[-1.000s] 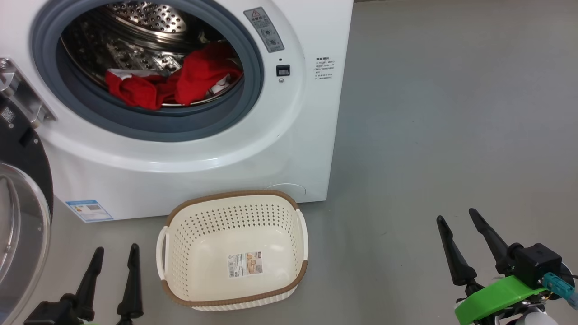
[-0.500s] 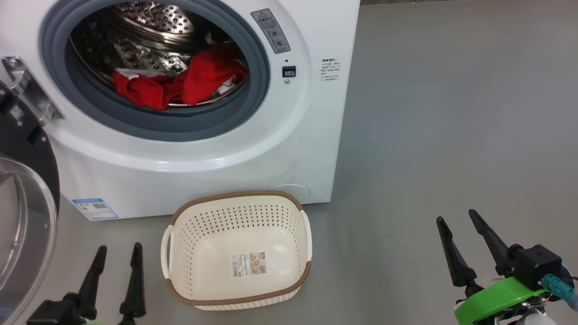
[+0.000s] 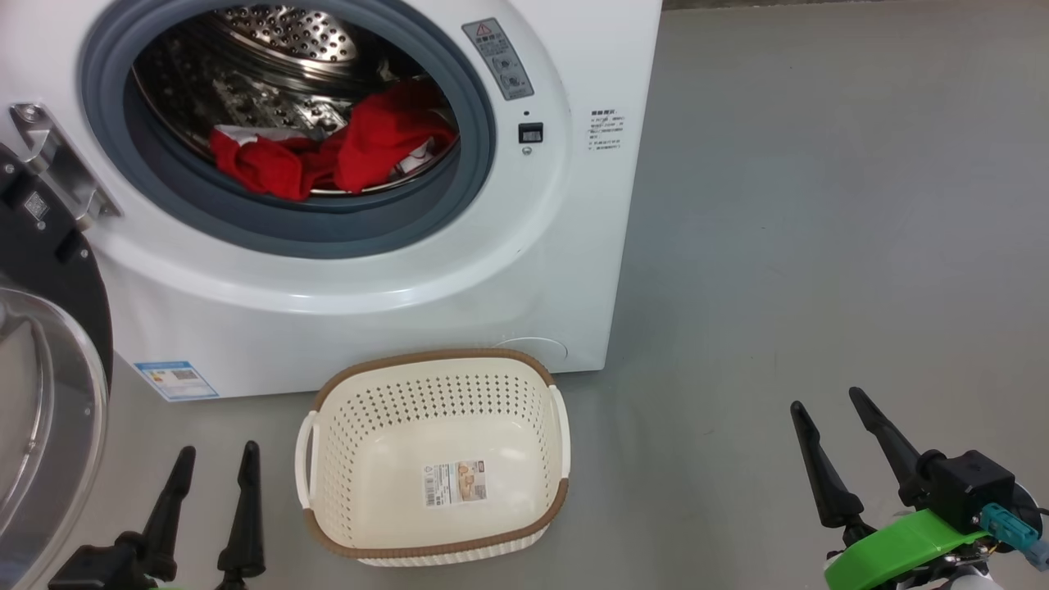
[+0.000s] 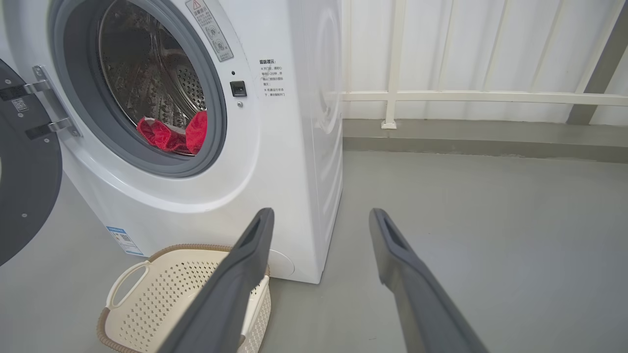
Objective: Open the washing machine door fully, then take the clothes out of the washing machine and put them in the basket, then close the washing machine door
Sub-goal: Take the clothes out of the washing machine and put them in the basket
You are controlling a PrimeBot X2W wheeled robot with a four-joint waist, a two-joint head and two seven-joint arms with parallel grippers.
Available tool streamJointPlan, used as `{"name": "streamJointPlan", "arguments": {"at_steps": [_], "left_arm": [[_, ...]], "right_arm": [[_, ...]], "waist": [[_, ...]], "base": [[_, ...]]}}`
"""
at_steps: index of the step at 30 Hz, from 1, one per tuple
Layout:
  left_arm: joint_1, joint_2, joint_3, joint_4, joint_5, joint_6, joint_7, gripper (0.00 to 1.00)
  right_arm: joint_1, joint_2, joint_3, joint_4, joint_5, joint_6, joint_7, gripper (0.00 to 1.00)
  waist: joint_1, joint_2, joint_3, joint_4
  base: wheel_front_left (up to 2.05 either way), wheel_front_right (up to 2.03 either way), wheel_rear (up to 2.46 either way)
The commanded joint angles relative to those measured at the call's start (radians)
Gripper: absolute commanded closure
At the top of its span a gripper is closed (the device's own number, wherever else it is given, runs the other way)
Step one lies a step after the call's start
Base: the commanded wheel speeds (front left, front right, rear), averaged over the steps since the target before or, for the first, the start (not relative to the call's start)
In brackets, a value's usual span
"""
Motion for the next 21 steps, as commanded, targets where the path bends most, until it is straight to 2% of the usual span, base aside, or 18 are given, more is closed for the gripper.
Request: {"name": "streamJointPlan", "arguments": {"at_steps": [1, 18, 21], "left_arm": [[-0.011, 0.021, 0.032, -0.025, -0.006, -0.003, -0.009, 0.00], [-0.026, 0.025, 0.037, -0.027, -0.006, -0.003, -0.009, 0.00], [-0.031, 0.019, 0.060, 0.002, 0.038, 0.000, -0.009, 0.00]], "right_arm": [[-0.008, -0.014, 0.022, -0.025, -0.002, 0.002, -0.012, 0.00], [-0.018, -0.010, 0.029, -0.025, -0.001, 0.002, -0.012, 0.00], [-0.018, -0.010, 0.029, -0.024, -0.002, 0.002, -0.012, 0.00]], "waist": [[0.0000, 0.0000, 0.001, 0.000], [0.0000, 0.0000, 0.015, 0.003], [0.0000, 0.0000, 0.018, 0.005]], "base": [[0.71, -0.86, 0.15], [0.76, -1.04, 0.28], [0.59, -0.63, 0.04]]}}
